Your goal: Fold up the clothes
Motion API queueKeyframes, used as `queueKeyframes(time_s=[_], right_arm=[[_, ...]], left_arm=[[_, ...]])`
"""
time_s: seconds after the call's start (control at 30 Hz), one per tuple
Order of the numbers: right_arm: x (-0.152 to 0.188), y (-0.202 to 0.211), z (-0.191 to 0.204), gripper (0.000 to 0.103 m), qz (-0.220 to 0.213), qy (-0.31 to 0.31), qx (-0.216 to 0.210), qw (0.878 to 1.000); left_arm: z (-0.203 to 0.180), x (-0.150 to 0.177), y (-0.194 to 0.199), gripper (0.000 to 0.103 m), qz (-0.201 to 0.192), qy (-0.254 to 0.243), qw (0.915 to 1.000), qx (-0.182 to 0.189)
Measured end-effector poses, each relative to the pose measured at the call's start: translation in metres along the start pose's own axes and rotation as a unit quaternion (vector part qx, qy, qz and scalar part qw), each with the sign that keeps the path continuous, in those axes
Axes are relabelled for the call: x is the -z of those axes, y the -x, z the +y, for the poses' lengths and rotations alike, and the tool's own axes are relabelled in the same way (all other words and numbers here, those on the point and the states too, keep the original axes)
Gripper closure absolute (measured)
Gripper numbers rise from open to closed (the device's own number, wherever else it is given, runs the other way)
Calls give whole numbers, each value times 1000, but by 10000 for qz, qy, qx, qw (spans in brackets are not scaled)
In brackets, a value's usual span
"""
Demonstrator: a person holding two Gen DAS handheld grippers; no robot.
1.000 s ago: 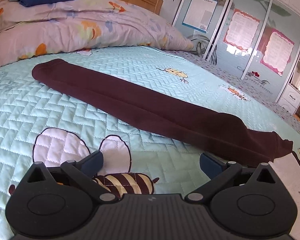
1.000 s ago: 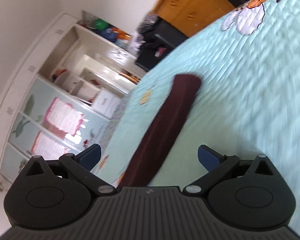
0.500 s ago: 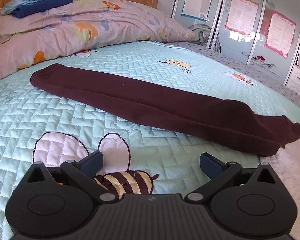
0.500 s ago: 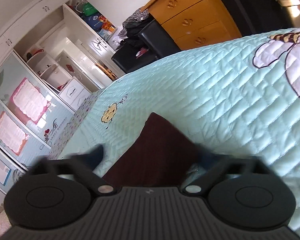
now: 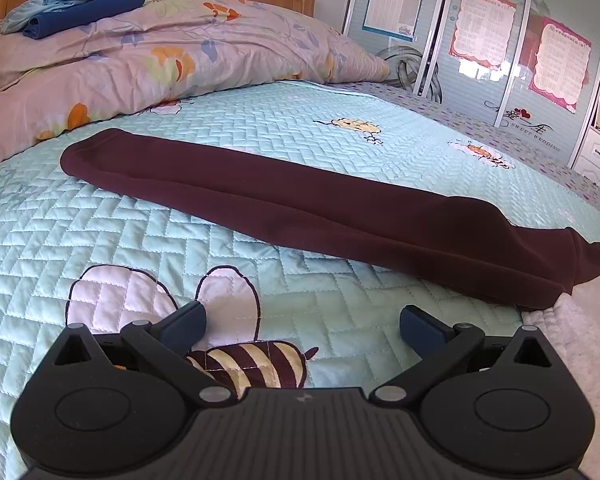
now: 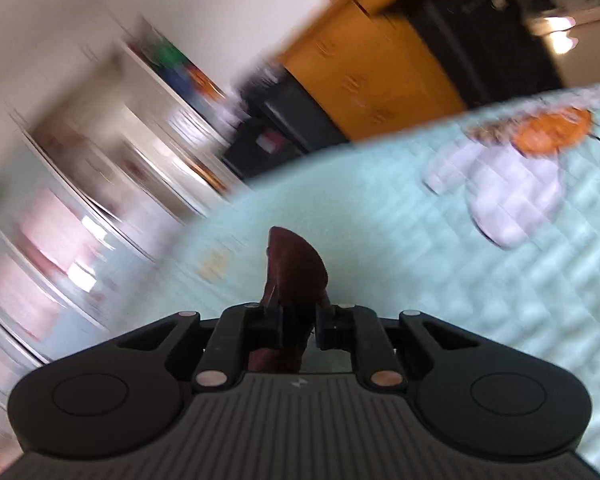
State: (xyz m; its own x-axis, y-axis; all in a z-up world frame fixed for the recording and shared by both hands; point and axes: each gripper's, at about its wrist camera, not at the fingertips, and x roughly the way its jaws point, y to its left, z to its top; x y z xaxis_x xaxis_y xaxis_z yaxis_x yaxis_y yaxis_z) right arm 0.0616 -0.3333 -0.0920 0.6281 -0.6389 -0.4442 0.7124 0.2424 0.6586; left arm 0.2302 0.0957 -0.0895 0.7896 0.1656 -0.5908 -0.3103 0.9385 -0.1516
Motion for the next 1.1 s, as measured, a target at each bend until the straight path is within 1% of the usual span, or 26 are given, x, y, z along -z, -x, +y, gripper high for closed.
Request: queueKeyframes(time_s=[0.03, 0.07, 0.1, 0.13, 0.2, 0.23, 0.3, 0.33, 0.4, 0.43, 0.53, 0.63, 0.7, 0.77, 0.83, 0.9, 0.93, 0.97, 1.0, 1.03, 1.07, 1.1], right_arm=[[2, -11, -4, 83, 270, 19, 127, 9996], [3, -18, -10, 87, 393, -43, 157, 9991], [2, -15, -18, 79, 227, -242, 35, 9994], [1, -8, -23, 74, 45, -405, -30, 9992], [-1, 6, -31, 48, -261, -630, -139, 9976], [-1, 12, -34, 44, -310, -670, -198, 9971], [0, 26, -41, 41, -259, -774, -334, 9961], [2, 33, -44, 41, -190, -838, -447, 9953], [10, 41, -49, 37, -8, -982, -813, 9918], [12, 40, -50, 37, 44, -1026, -871, 9909], [14, 33, -56, 37, 1, -1303, -847, 9878], [9, 21, -61, 37, -75, -1576, -921, 9832], [-1, 10, -51, 37, 46, -1541, -911, 9838], [-8, 4, -47, 37, 167, -1376, -867, 9865], [-12, 3, -44, 41, 262, -1248, -792, 9887], [-20, 12, -37, 91, 275, -1125, -820, 9899], [-24, 23, -30, 91, 123, -927, -1048, 9901], [-28, 39, -23, 91, -129, -652, -1279, 9896], [-31, 55, -17, 90, -409, -407, -1413, 9883], [-31, 64, -18, 87, -536, -366, -1392, 9881], [-30, 65, -25, 68, -469, -502, -1309, 9890], [-28, 66, -31, 45, -402, -637, -1224, 9896]], left_arm=[[0, 0, 0, 1, -5, 7, 10000, 8], [2, 0, 1, 1, -22, 50, 10000, 40], [4, 0, 2, 1, -37, 100, 9999, 77], [5, 0, 2, 1, -51, 148, 9998, 113], [6, 0, 2, 1, -55, 166, 9998, 127], [5, 1, 2, 1, -51, 152, 9998, 117], [4, 1, 2, 1, -48, 140, 9998, 110], [4, 1, 2, 1, -48, 141, 9998, 111], [4, 1, 2, 1, -48, 141, 9998, 113], [5, 0, 2, 1, -47, 139, 9998, 115], [7, 0, 2, 1, -56, 162, 9998, 138], [8, 0, 1, 1, -62, 177, 9997, 149], [7, 0, 0, 1, -55, 149, 9998, 127], [7, 0, 0, 1, -52, 146, 9998, 123], [6, -1, 0, 1, -47, 136, 9998, 115], [6, -1, 0, 1, -35, 115, 9999, 96], [5, -1, -1, 1, -29, 97, 9999, 83], [4, 0, -1, 1, -22, 79, 9999, 70], [3, 0, -1, 1, -16, 61, 10000, 57], [3, 0, -2, 1, -9, 45, 10000, 47], [2, 0, -2, 1, -2, 29, 10000, 36], [2, 0, -2, 1, -1, 23, 10000, 32]])
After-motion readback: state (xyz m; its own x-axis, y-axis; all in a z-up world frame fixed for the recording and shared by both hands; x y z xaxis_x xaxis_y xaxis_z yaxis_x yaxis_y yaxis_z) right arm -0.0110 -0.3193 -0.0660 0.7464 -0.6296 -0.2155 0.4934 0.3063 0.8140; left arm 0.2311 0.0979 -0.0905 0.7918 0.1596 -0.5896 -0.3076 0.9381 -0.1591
